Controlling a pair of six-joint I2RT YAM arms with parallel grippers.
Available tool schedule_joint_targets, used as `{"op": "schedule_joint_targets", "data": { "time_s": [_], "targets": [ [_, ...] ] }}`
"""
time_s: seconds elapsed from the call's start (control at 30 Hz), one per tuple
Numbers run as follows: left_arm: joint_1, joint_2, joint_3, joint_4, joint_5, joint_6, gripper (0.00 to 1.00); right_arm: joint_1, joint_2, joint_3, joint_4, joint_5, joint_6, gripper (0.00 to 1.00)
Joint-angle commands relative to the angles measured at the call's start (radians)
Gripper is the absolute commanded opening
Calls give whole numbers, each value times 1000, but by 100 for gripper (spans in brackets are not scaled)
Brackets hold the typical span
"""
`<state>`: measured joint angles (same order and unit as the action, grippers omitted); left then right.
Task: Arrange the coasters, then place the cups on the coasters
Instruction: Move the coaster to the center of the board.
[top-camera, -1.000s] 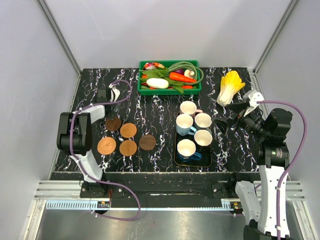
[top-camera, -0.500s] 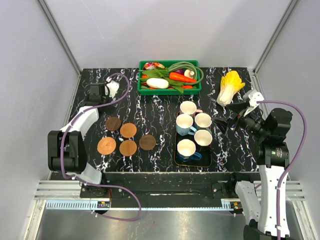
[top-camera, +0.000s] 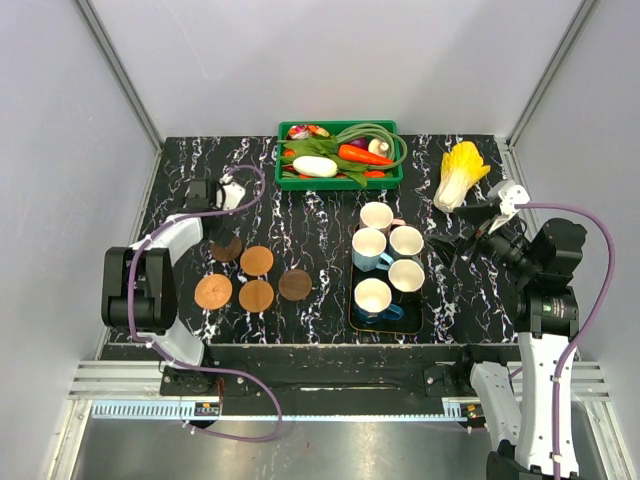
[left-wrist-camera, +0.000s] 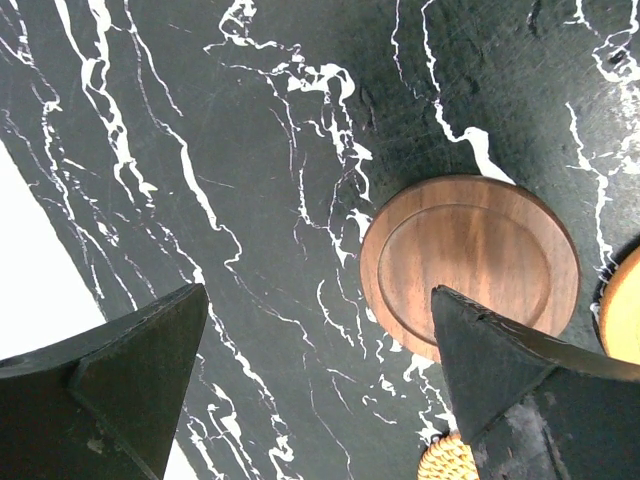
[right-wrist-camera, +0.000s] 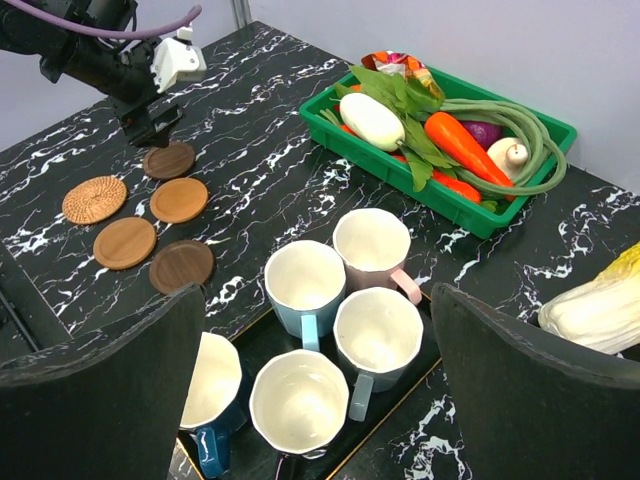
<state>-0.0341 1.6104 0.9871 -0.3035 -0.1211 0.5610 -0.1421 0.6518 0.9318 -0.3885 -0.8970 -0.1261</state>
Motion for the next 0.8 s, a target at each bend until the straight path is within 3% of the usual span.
{"op": "schedule_joint_targets", "data": {
  "time_s": [0.0,0.77],
  "targets": [
    [-9,52,18,32,-40,5,99,4,-9,-2,34,24,8,100],
    [-12,238,87,188,-365,-85,99,4,-14,-5,34,29,-6,100]
  ]
}}
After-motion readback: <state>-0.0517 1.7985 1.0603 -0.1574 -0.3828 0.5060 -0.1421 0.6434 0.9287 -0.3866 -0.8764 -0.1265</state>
